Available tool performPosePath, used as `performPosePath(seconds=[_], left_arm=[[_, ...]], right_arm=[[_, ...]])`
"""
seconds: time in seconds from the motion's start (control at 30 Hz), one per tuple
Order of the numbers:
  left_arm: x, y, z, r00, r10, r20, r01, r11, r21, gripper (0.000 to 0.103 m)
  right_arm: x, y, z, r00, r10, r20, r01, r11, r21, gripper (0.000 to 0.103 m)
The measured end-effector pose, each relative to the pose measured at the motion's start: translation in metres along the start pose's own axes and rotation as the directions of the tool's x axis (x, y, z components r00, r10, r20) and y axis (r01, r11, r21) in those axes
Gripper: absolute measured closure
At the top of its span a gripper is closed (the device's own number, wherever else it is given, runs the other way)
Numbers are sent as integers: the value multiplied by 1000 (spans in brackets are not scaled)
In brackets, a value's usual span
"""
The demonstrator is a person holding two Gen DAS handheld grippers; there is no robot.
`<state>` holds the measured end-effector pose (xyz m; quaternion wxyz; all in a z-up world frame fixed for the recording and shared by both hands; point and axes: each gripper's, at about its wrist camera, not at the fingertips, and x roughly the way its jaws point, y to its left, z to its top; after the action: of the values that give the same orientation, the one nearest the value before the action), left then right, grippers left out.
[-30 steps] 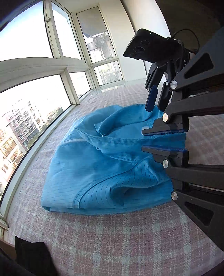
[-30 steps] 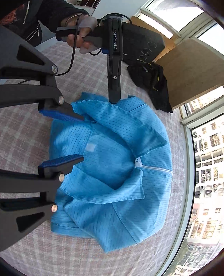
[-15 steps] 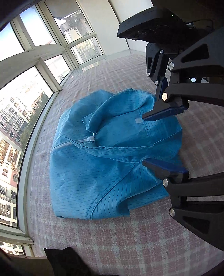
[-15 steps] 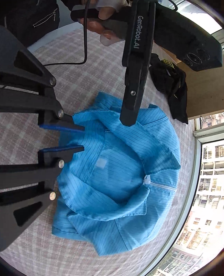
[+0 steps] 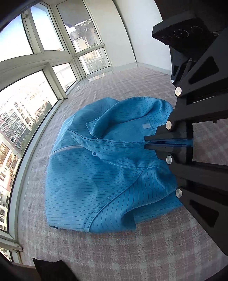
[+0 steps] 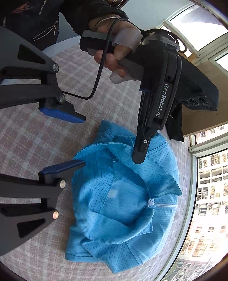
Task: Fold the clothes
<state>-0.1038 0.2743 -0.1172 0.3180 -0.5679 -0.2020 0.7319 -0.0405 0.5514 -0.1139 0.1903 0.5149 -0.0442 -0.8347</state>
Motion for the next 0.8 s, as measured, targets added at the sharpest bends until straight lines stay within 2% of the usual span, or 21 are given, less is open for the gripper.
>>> performPosePath(seconds=[0.13,0.2,0.27,0.37,0.4,0.47,0.57,0.6,0.63,0.67,0.7,0.77,0.8], left_arm=[[-4,6,3,997,-65,28,66,996,-59,102],[-5,11,6,994,-93,55,98,991,-92,102],[-9,16,7,989,-119,83,128,984,-120,102],[-13,30,4,973,-190,134,213,959,-186,102],[-12,35,3,963,-221,151,250,944,-214,102],[-10,46,-2,946,-271,180,311,916,-255,102],[2,54,-8,936,-303,180,344,894,-286,102],[8,55,-10,937,-303,171,342,891,-297,102],[14,57,-11,944,-286,167,325,896,-303,102],[19,59,-11,951,-264,163,303,902,-306,102],[25,62,-12,954,-254,160,294,902,-316,103],[34,70,-14,947,-272,173,318,878,-358,103],[37,75,-16,936,-299,186,349,855,-384,103]], right_arm=[[27,6,18,999,-43,-3,42,998,-48,60],[39,13,23,994,-106,-17,103,989,-108,63],[44,19,25,978,-209,-15,203,964,-169,100],[32,22,25,942,-333,48,336,920,-200,100],[26,22,26,923,-377,74,385,901,-201,100],[11,22,28,872,-468,139,488,851,-195,100],[-10,16,32,830,-512,220,543,833,-110,100],[-11,14,33,824,-519,228,548,832,-90,100],[-8,9,34,828,-517,218,542,837,-71,100],[-4,3,33,847,-493,200,511,859,-43,100],[3,-4,31,880,-442,173,449,894,-1,100],[14,-18,26,932,-337,134,327,941,91,100],[17,-23,23,943,-308,127,291,948,131,100]])
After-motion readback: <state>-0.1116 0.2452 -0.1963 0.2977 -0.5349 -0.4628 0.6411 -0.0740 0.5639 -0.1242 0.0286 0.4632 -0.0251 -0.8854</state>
